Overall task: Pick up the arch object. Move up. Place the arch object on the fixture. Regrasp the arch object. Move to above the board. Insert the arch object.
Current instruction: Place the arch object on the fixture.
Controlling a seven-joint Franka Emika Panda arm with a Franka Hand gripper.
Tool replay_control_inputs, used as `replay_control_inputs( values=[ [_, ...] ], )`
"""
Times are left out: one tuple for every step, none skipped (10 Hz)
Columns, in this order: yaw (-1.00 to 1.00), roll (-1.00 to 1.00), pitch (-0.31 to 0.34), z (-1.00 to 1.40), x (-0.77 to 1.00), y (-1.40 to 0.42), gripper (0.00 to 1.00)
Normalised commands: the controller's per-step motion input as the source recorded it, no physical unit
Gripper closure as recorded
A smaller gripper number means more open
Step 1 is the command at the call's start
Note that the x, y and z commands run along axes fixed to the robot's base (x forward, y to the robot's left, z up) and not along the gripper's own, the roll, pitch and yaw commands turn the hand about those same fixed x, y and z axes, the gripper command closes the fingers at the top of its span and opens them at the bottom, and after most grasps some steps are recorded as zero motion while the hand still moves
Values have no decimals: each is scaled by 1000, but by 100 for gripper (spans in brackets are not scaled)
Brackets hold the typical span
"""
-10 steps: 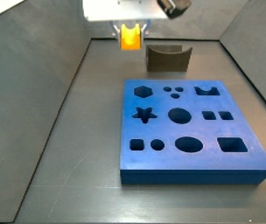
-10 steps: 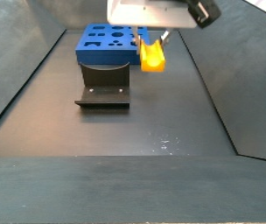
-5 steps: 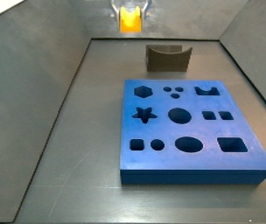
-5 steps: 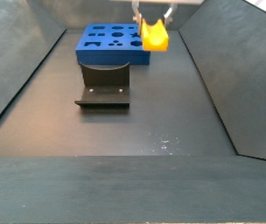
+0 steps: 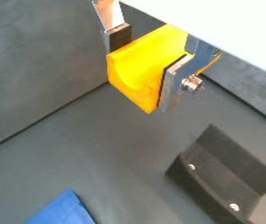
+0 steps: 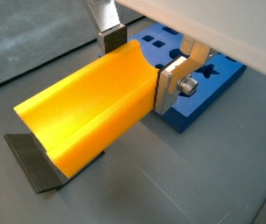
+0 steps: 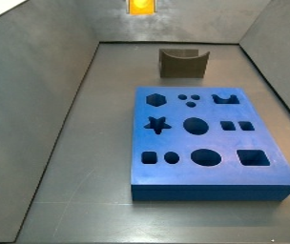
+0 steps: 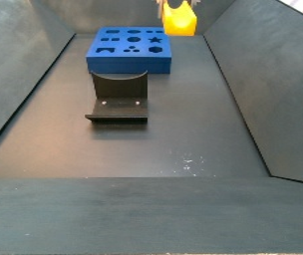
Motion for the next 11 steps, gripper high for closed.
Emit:
replay_control_inputs(
  values=[
    [-200, -94, 158, 471, 1000, 695, 100],
    [-143, -105, 179, 416, 1000, 642, 100],
    [-113, -110, 167, 370, 1000, 597, 100],
    [-67, -120, 141, 272, 1000, 471, 100],
    [-55, -123, 137, 240, 1000, 413, 100],
    [-44, -126, 139, 181, 1000, 304, 100],
    [-40, -128, 141, 146, 1000, 255, 100],
    [-42, -134, 142, 118, 1000, 212, 100],
    [-42, -140, 149, 97, 1000, 172, 100],
    [-44, -147, 146, 72, 1000, 137, 100],
    [-46, -152, 144, 52, 1000, 116, 100]
  ],
)
